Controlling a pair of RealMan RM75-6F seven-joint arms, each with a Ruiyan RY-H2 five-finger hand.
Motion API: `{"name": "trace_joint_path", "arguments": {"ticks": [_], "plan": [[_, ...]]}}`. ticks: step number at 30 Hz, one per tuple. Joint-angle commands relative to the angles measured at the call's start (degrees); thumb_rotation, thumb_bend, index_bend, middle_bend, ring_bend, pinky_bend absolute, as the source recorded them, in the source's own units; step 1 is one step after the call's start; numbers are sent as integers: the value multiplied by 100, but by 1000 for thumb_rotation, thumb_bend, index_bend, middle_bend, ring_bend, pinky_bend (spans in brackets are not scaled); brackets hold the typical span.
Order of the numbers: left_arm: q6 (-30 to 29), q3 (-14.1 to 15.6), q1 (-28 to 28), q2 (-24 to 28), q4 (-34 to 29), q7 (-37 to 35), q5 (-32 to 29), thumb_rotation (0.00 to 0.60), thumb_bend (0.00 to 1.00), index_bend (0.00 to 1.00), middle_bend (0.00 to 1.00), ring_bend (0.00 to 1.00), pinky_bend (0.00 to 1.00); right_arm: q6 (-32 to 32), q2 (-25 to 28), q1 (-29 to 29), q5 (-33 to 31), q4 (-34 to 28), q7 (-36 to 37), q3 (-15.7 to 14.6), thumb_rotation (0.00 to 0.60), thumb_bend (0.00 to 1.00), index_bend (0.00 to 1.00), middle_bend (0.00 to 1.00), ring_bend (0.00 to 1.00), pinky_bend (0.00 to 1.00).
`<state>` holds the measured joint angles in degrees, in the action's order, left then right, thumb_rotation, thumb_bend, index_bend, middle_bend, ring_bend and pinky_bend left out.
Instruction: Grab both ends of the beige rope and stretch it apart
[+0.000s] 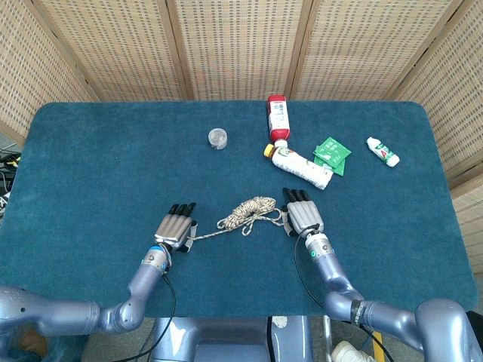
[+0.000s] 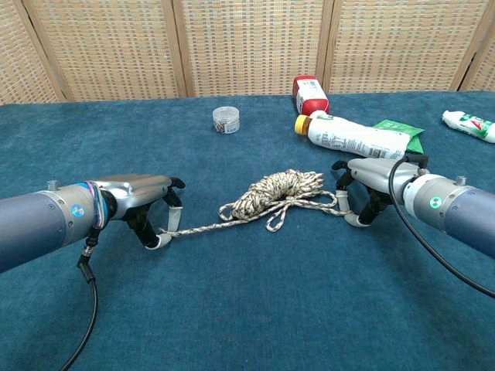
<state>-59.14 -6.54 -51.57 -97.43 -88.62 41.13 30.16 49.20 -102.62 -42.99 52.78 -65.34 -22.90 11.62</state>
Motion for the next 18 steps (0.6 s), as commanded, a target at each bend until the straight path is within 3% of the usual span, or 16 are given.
{"name": "trace_joint_path", "arguments": {"ticks": [1,6,18], "plan": [[-116,40,58,170,-63,6,128,600,468,635,0,0,0,36,9,16,41,16,25,0,600,488,706,30,0,0],[-374,81,236,682,-49,-49,325,600,469,643,0,0,0,191,121,86,168,-43,114,23,600,489,709,36,0,0],[75,12,680,1814,470,-962,825,600,469,643,0,0,0,647,758,463,384,-525,194,-41,600,489,713,39,0,0]]}}
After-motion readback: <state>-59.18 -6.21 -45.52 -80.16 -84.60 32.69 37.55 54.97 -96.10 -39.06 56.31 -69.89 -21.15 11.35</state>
